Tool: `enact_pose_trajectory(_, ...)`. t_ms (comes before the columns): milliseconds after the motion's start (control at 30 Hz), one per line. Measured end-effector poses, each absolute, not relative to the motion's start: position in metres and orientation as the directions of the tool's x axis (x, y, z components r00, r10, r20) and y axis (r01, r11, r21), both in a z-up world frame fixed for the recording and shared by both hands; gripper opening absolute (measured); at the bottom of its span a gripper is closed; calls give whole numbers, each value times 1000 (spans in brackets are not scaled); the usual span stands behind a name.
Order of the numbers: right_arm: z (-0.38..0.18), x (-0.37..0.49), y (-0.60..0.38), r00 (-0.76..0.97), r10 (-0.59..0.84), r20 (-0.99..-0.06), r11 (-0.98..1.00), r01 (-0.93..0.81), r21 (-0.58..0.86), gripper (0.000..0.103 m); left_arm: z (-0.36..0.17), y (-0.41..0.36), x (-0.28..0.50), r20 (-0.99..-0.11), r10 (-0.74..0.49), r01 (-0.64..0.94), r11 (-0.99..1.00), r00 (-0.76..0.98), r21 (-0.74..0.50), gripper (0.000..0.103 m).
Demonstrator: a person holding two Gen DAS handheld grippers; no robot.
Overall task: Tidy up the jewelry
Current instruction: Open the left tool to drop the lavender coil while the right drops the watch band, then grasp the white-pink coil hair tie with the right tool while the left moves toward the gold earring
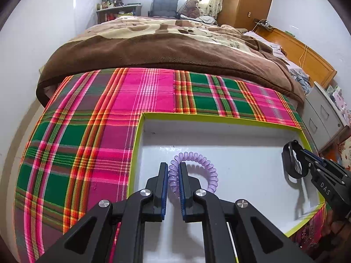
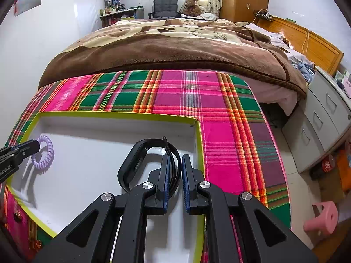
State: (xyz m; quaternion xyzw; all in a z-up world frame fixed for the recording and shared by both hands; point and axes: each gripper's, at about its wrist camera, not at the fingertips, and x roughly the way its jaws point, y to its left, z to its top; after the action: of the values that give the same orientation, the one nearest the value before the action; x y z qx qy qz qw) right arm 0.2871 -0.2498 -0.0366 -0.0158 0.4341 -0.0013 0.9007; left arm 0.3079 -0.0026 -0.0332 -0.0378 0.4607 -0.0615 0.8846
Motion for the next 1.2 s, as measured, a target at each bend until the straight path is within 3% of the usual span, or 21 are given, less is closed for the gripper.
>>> enact_pose_trajectory(600, -38, 287, -251, 623, 3, -783, 1000, -15, -8, 14, -37, -4, 308, -819, -142, 71, 990, 555, -124, 10)
enact_pose_trajectory(767, -32, 282, -253, 637, 14, -771, 1000, -22, 0, 19, -33, -4, 301, -813, -151, 76, 988, 563, -131, 21)
enact_pose_trajectory(867, -28, 278, -253, 645, 19, -764, 1000, -23, 5, 34, -29, -4, 296, -812, -152, 83, 988, 564, -127, 22)
enact_pose_trajectory(1033, -19, 265, -254, 661, 34, -750, 999, -20, 27, 35, -15, -2, 277, -787, -172, 93, 985, 593, -146, 36)
enact_pose_trajectory(1200, -8, 244, -255, 680, 62, -730, 998, -34, 52, 36, 1, 2, 251, -761, -183, 102, 983, 622, -153, 36)
